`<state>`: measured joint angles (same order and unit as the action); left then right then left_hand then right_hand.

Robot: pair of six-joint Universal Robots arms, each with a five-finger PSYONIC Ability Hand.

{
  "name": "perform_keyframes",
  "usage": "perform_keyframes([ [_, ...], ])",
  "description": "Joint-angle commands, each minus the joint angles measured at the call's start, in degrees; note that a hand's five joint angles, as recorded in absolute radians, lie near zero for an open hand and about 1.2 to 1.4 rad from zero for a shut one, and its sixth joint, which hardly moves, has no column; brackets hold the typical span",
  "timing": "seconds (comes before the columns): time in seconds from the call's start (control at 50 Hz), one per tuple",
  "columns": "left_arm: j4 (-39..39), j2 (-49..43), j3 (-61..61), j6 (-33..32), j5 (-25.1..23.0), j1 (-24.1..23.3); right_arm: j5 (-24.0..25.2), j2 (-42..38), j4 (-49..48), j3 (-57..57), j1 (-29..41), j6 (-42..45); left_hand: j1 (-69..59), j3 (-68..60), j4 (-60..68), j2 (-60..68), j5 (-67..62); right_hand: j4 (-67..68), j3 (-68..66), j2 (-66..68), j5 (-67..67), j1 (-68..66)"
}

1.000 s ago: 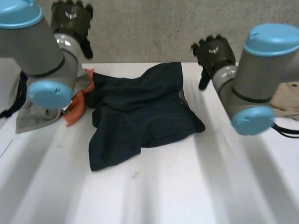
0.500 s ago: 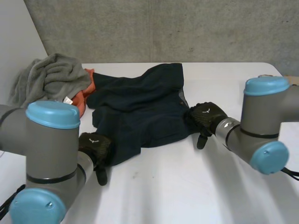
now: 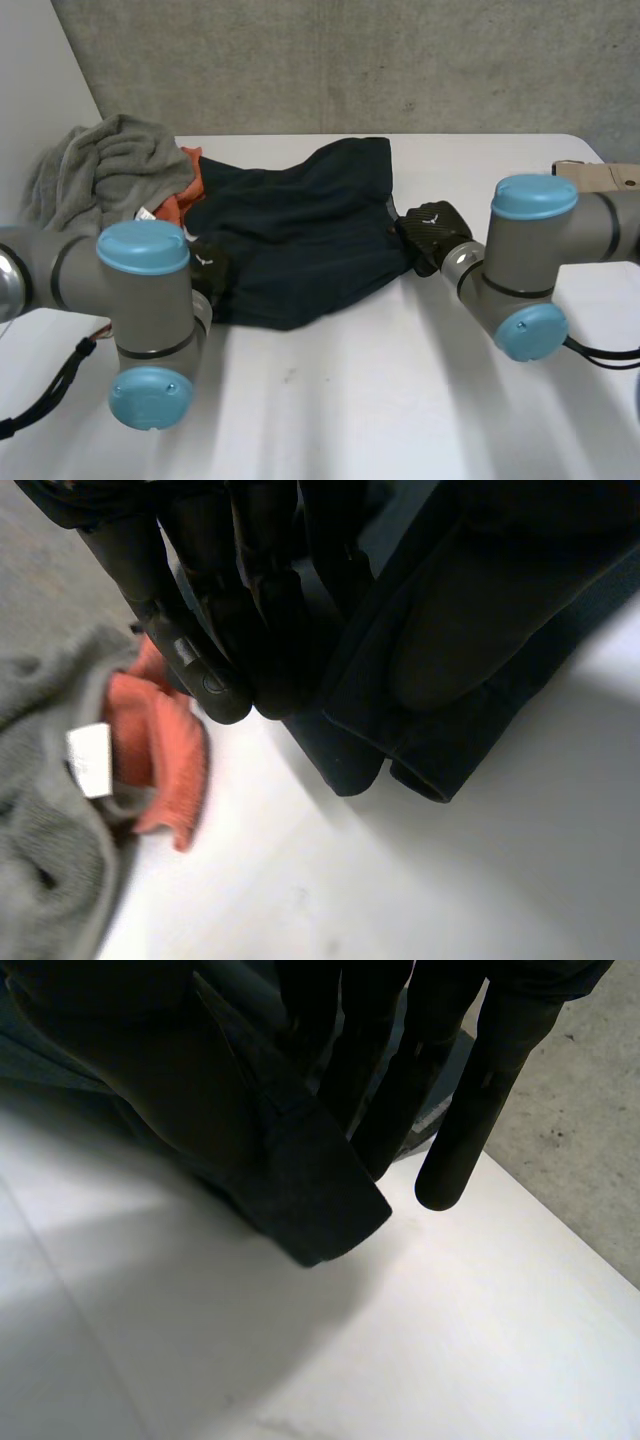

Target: Fold the laundry.

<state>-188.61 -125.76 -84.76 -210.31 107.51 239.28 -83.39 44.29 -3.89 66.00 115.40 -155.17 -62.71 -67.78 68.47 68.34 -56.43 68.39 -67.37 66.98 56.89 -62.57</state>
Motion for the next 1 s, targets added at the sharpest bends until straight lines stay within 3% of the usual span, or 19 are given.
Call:
perform_keyframes([
  [0.02, 3.1, 12.6, -3.9, -0.2, -0.6, -0.7, 1.6, 10.5, 10.6, 6.4, -1.8, 3.3, -17.3, -12.2, 11.5, 11.7, -13.6, 11.6, -12.6, 13.0, 13.1, -17.4],
  [0.1, 9.6, 22.3, -7.4, 0.2, -1.9, -2.4, 4.9, 17.6, 20.0, 11.2, -3.6, 9.9, -17.3, -12.2, 11.5, 11.7, -13.6, 11.6, -12.6, 13.0, 13.1, -17.4],
  [0.16, 21.5, 29.1, -11.0, -0.5, -3.8, -4.7, 7.4, 25.3, 31.9, 16.3, -6.4, 19.8, -17.3, -12.2, 11.5, 11.7, -13.6, 11.6, -12.6, 13.0, 13.1, -17.4],
  [0.26, 38.3, 32.2, -13.2, -0.9, -4.8, -7.9, 7.8, 33.5, 48.2, 23.7, -10.2, 35.7, -17.3, -12.2, 11.5, 11.7, -13.6, 11.6, -12.6, 13.0, 13.1, -17.4],
  [0.32, 42.3, 32.2, -12.2, -0.3, -5.6, -9.4, 8.6, 35.2, 52.8, 26.8, -10.8, 43.1, -17.3, -12.2, 11.5, 11.7, -13.6, 11.6, -12.6, 13.0, 13.1, -17.4],
  [0.42, 36.3, 24.4, -7.6, 0.3, -6.4, -9.4, 8.4, 31.4, 47.4, 26.7, -8.3, 38.8, -17.3, -12.2, 11.5, 11.7, -13.6, 11.6, -12.6, 13.0, 13.1, -17.4],
  [0.56, 31.4, 12.1, 6.4, -0.4, -1.3, -5.6, 3.4, 22.8, 35.8, 17.3, -4.6, 27.7, -17.3, -12.2, 11.5, 11.7, -13.6, 11.6, -12.6, 13.0, 13.1, -17.4],
  [0.7, 23.2, 11.3, 26.1, -0.8, -2.8, -1.8, -3.3, 18.6, 25.6, -3.0, -2.4, 18.6, -17.3, -12.2, 11.5, 11.7, -13.6, 11.6, -12.6, 13.0, 13.1, -17.4],
  [0.8, 8.4, 13.2, 40.9, 1.6, -4.6, 2.8, -8.3, 18.1, 9.7, -20.2, -2.3, 10.0, -17.3, -12.2, 11.5, 11.7, -13.6, 11.6, -12.6, 13.0, 13.1, -17.4],
  [0.88, 0.4, 13.8, 45.2, 7.3, -6.1, 4.2, -7.5, 18.4, -3.7, -22.7, -1.9, 7.0, -17.3, -12.2, 11.5, 11.7, -13.6, 11.6, -12.6, 13.0, 13.1, -17.4],
  [1.0, 0.3, 13.2, 43.9, 10.7, -9.2, 4.9, -5.6, 17.3, -14.0, -21.7, -1.2, 6.7, -17.3, -12.2, 11.5, 11.7, -13.6, 11.6, -12.6, 13.0, 13.1, -17.4],
])
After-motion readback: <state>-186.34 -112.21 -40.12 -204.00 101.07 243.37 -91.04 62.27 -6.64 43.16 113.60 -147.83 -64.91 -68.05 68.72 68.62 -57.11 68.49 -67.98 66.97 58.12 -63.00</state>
